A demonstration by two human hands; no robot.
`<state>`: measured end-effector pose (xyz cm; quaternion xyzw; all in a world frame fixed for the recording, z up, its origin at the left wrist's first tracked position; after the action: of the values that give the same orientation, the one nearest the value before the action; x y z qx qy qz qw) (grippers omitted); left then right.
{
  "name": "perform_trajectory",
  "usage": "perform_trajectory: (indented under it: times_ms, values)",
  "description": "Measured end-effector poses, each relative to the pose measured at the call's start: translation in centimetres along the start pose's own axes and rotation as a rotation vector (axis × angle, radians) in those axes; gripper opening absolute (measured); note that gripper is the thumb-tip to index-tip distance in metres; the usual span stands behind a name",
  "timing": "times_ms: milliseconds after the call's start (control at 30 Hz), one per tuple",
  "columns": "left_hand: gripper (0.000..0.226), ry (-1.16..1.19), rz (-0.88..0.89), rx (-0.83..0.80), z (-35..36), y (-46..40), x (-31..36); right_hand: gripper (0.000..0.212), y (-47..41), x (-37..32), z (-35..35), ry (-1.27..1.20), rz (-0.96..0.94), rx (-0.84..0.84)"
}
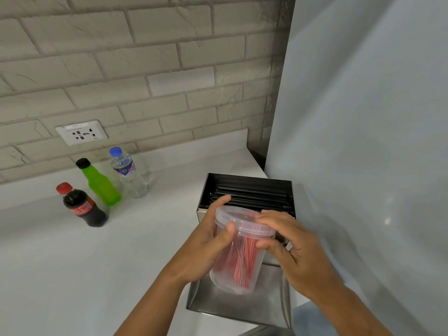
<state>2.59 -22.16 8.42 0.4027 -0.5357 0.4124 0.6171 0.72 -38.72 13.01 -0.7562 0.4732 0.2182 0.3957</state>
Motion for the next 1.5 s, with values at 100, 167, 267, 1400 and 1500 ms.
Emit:
perform_trajectory:
  times_ms: [100,167,267,1400,1500]
  values:
    - [0.090,0.009,0.023,0.039,0.1,-0.2,0.2,0.040,-0.1,0.0,0.5,-0.057,0.013,-0.063]
    - [0.088,-0.011,0.031,0.002,0.8,-0.2,0.1,0.042,-0.1,0.4,1.1,-0.083,0.079,-0.141]
    - [0.085,-0.040,0.042,-0.027,1.5,-0.2,-0.1,0.056,0.1,1.7,1.7,-0.070,0.170,-0.200]
    - [0.069,0.379,-0.152,0.309,1.2,0.5,-3.7,0.082,-0.3,1.6,0.8,-0.142,0.303,-0.041]
    - [0.066,0.356,-0.257,0.282,1.3,0.5,-4.0,0.073,-0.6,0.6,0.6,-0.104,0.232,-0.004]
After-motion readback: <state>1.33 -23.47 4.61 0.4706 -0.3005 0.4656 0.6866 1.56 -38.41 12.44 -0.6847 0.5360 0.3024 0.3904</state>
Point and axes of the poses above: each hand's wrist, its own y-axis away from the middle knuckle, its own z-axis out of the palm, x = y × z, the point moved 10 cm from there along -y, towards the middle knuckle, and after that the axes turned 10 degrees about y, right-handed, at the moved point
